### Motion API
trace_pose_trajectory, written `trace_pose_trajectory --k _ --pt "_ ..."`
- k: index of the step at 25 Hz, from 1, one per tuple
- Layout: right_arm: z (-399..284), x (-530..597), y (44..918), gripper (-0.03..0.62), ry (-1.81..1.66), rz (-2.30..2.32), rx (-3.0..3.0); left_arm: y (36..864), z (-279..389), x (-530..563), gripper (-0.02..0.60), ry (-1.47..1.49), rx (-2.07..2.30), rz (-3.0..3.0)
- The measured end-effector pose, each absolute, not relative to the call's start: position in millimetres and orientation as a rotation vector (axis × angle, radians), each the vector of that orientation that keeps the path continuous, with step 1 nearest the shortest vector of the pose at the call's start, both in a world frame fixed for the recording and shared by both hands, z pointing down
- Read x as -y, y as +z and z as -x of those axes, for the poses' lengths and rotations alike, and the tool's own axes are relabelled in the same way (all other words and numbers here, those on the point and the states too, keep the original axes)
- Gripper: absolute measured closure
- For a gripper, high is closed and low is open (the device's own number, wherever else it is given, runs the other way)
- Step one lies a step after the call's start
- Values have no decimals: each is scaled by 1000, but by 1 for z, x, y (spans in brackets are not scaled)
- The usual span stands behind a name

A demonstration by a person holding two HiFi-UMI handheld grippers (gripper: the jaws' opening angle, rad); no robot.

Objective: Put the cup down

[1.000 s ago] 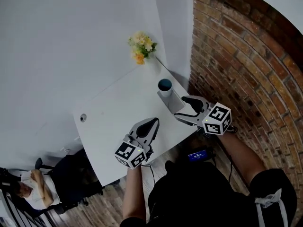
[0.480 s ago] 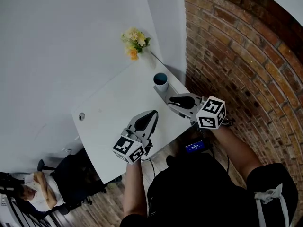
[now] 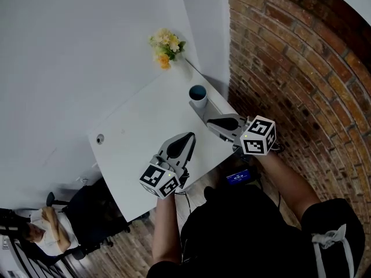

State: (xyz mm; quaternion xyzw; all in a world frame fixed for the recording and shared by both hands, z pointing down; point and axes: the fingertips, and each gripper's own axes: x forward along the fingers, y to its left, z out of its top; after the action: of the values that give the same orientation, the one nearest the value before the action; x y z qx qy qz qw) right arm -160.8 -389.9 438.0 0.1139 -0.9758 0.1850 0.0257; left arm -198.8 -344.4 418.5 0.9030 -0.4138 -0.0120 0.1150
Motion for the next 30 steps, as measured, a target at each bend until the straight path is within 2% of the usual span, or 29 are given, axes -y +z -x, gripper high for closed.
trace_pose_trajectory --k 30 --pt "157 378 449 580 528 -348 2984 426 192 336 574 -32 1195 -2629"
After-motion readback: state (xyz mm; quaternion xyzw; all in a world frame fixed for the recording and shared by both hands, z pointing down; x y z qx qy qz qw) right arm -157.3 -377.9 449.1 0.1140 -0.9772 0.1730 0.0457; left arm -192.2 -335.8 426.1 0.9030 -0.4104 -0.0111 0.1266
